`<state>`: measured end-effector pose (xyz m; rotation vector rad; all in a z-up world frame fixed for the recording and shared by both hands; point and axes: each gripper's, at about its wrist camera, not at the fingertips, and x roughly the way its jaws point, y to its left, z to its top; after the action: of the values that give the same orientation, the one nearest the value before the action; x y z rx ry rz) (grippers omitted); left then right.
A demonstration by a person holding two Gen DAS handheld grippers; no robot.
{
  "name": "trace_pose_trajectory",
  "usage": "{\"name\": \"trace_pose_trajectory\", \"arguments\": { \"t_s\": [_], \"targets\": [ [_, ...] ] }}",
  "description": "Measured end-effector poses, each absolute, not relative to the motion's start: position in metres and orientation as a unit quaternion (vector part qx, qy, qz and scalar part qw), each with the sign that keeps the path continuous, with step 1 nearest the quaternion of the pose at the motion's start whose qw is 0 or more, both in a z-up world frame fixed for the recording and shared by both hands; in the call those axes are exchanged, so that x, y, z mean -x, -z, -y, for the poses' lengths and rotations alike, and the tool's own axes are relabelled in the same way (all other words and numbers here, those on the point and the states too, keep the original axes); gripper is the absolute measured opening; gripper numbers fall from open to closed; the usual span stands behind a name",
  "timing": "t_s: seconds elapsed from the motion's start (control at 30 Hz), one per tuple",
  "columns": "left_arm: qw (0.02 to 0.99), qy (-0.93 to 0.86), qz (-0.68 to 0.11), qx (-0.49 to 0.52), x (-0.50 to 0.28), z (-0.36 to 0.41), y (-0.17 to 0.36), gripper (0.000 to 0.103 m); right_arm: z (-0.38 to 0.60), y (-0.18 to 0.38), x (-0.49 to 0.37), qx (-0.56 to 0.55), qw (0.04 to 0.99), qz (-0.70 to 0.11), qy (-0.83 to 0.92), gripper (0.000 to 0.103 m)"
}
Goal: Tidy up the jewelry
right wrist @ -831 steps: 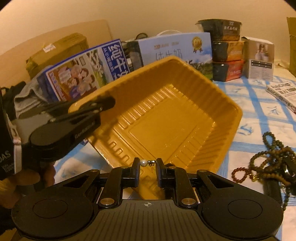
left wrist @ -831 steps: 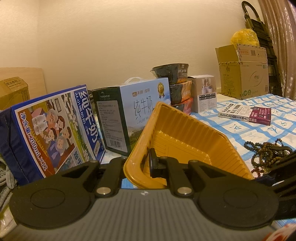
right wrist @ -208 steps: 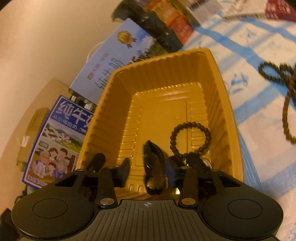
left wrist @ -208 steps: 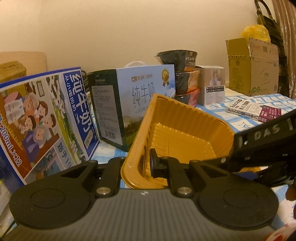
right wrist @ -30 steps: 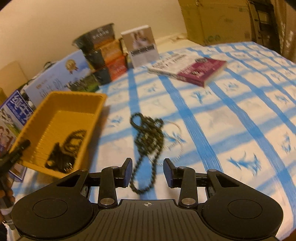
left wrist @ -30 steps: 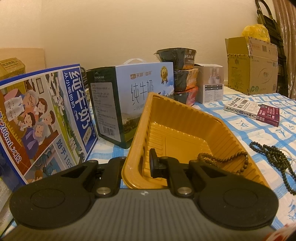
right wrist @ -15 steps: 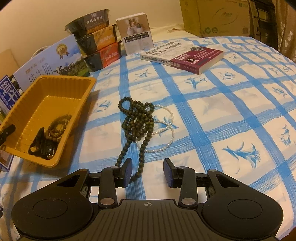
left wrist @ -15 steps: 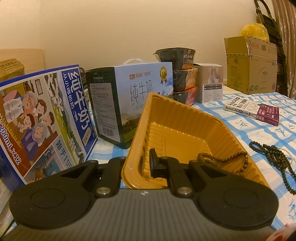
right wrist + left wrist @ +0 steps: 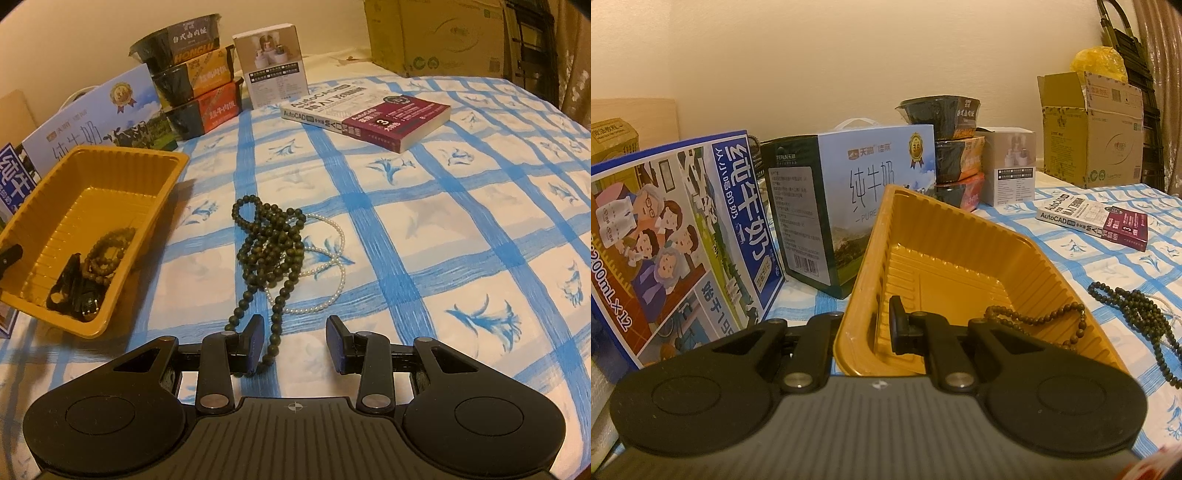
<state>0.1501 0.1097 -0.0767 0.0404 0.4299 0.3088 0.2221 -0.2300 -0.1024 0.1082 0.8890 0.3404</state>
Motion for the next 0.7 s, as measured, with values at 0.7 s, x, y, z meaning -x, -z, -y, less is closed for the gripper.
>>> {"name": "trace_pose_trajectory", "arguments": {
  "t_s": [0.7],
  "targets": [
    [0.966, -0.149, -0.211, -0.023, -0.151, -0.109, 0.075, 0.011, 0.215, 0.134, -0.292, -0.060, 0.896, -0.399, -0.185, 0.025]
  ]
}}
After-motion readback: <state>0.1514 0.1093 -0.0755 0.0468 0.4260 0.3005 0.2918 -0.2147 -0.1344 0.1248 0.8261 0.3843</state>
